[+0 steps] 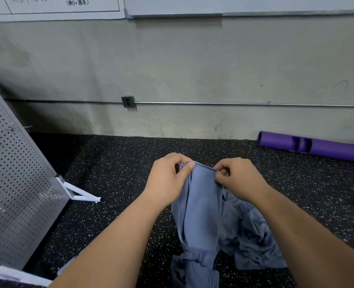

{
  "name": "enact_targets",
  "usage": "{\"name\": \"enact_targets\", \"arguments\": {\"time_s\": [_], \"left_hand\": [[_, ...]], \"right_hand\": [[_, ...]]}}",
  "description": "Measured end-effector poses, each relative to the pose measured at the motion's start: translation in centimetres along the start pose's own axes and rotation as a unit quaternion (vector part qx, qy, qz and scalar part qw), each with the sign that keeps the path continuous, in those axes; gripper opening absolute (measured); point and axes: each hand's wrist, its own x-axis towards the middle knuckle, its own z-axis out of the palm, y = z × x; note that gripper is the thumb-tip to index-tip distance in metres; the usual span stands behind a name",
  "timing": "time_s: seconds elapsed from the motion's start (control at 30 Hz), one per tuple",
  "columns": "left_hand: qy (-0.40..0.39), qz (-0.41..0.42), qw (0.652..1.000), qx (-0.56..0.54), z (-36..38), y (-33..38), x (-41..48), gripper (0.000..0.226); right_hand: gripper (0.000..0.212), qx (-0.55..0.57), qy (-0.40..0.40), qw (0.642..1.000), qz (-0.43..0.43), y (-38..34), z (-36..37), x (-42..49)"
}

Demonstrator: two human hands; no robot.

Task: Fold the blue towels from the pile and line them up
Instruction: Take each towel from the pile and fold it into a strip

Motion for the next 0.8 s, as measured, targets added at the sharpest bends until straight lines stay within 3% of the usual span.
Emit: {"name": "enact_targets", "arguments": {"time_s": [0.17, 0.27, 0.4, 0.53, 0.67, 0.8], "left_hand": [[0.086, -0.033, 0.996, -0.01, -1.2, -0.5, 0.4, 0.008], [0.101, -0.076, 0.992, 0.002, -1.8, -1.4, 0.6, 0.009], [0.069, -0.106, 0.991, 0.037, -1.9, -2.0, 0.4, 0.006], [0.007, -0.064, 0.997, 0.033, -1.2, -1.3, 0.1, 0.026], [-0.068, -0.025, 0.997, 0.008, 0.5, -0.3, -0.5, 0.031], [-0.091, -0.013, 0.995, 0.024, 1.5, 0.2, -0.8, 0.013]], "right_hand": [[0.013, -0.055, 0.04, 0.997, 0.023, 1.3, -0.6, 0.4], [0.019, -0.057, 0.051, 0.997, -0.007, 1.9, -1.0, 0.5], [0.028, 0.011, 0.025, 0.998, -0.058, 1.2, -1.6, 0.3], [0.028, 0.05, 0.002, 0.996, -0.069, 0.0, -1.6, -0.2], [0.025, 0.084, 0.0, 0.993, -0.088, -1.3, -0.5, -0.6], [0.021, 0.114, -0.014, 0.989, -0.095, -2.1, 0.1, -0.9]]}}
